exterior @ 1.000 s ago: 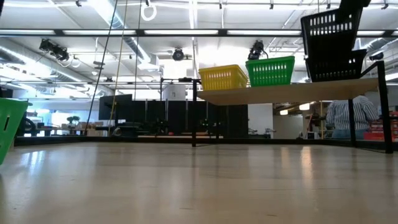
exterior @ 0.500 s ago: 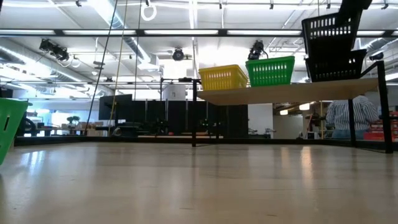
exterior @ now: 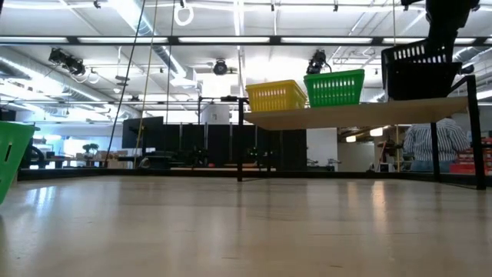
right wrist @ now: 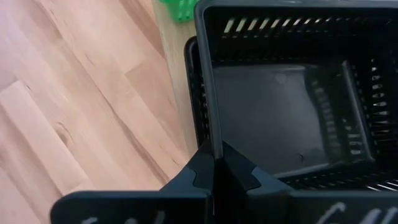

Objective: Stack baskets on shelf by color
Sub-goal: Stack the black bin on the black bin

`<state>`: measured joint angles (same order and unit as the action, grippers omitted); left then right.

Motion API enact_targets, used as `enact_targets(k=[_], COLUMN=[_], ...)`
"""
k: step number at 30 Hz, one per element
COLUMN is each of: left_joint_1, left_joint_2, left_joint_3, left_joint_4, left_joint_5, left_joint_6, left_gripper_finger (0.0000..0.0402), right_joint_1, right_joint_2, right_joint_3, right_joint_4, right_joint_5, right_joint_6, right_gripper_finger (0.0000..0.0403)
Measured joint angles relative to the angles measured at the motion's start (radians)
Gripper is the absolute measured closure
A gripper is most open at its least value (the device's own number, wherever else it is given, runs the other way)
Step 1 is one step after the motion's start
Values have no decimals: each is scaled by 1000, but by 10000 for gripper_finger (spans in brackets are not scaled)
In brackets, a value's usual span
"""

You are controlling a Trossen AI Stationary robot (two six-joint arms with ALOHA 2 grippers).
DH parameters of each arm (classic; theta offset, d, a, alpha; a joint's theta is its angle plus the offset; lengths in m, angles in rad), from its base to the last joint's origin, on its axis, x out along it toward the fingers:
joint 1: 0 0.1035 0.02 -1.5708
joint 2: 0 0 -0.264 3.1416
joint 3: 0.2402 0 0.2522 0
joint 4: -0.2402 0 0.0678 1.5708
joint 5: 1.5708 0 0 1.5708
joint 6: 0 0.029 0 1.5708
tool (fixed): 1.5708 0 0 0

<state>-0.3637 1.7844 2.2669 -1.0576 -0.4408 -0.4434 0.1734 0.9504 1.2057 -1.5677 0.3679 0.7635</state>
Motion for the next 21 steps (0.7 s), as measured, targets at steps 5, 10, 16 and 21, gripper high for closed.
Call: enact_targets(k=[5,10,16,21], left_joint_1=[0,0,1,5], left_joint_2=[0,0,0,0], left_joint_3=[0,0,0,0], left_joint_4=[0,0,-1,3], left_joint_5=[0,0,-2,-42], left_joint_6=[5,5,2,-23], left_gripper_finger=[230,230,230,230], right_joint_1=[0,0,0,0], right_joint_2=[-5,-5,-8,-8], right_joint_3=[0,27,35,35], right_joint_4=[-3,-7,-6,-5], right_joint_5=[-19,-25,-9,-24], right_joint_6=[2,4,-11,-21], right_gripper_finger=[385,355,296,270])
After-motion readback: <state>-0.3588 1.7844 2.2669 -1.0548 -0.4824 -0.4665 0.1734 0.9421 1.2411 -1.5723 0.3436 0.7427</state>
